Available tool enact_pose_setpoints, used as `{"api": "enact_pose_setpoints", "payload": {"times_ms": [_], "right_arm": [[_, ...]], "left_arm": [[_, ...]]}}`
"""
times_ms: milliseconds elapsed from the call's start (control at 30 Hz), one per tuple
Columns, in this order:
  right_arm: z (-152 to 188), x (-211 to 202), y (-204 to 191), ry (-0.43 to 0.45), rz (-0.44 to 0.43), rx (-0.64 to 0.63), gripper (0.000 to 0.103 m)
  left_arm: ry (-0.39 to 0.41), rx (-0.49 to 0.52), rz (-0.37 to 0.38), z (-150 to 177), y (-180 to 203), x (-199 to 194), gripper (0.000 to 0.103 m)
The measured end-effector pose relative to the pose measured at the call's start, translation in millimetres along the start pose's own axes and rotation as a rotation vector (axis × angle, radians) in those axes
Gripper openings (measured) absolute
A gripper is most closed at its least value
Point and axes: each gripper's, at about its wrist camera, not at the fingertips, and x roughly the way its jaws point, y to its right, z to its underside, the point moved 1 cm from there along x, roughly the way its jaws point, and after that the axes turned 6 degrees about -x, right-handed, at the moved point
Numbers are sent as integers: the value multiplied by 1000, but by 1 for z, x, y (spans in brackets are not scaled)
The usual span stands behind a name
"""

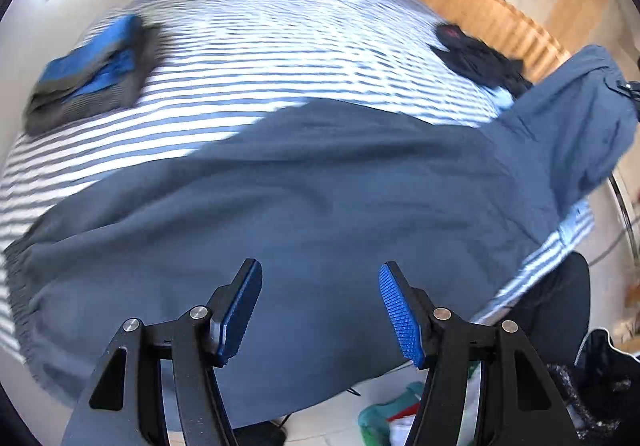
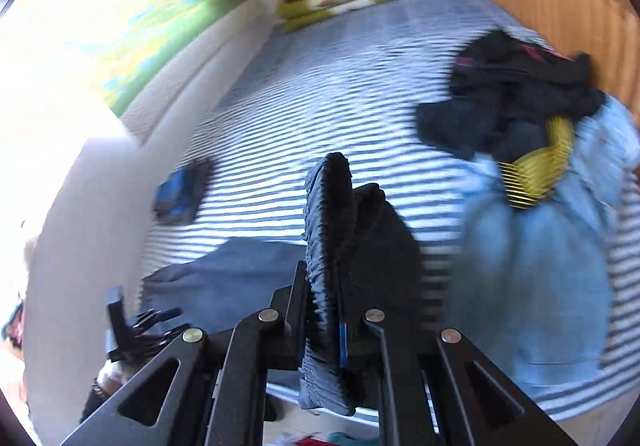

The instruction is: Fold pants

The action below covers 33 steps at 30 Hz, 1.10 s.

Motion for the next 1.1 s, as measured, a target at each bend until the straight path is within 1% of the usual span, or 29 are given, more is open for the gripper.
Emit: {"api": "enact_pose_setpoints", "payload": {"times_ms": [100, 167, 267, 367, 500, 600, 667, 733, 767, 833, 867, 933, 1000, 1033, 1100], "right_arm": [[-9, 35, -70, -26, -53, -73, 10], [-11, 61, -108, -45, -88, -104, 10], [-10, 113, -177, -89, -128, -153, 10], [0, 166, -234, -146, -154, -196, 10], [24, 245, -309, -239, -164, -268, 10], [38, 295, -347, -283, -151, -306, 10], [49, 329, -371, -329, -158, -312, 10], [60, 353, -392, -366, -158, -381, 11], [68, 369, -402, -408, -157, -423, 14], [76, 390, -408, -489, -155, -430, 19], [79, 396, -408, -522, -174, -415, 21], [77, 393, -407, -531, -211, -396, 26], [73, 385, -404, -541, -293, -370, 31], [71, 380, -403, -544, -328, -364, 36], [68, 366, -407, -512, -328, -406, 37]], "left_arm": [[54, -62, -11, 5, -45, -20, 65], [80, -100, -16, 10, -71, -30, 65], [104, -155, -26, 20, -116, -47, 65], [122, -191, -33, 31, -149, -60, 65], [145, -226, -34, 49, -190, -74, 65], [154, -254, -39, 61, -217, -80, 65], [165, -270, -39, 67, -231, -84, 65], [176, -296, -36, 72, -243, -87, 65], [179, -304, -36, 73, -246, -88, 65], [189, -323, -39, 77, -254, -92, 65], [194, -329, -38, 78, -257, -94, 65], [205, -337, -36, 81, -260, -98, 65], [215, -344, -27, 84, -260, -103, 65], [219, -345, -21, 84, -258, -105, 65], [227, -335, -19, 82, -250, -108, 65]]}}
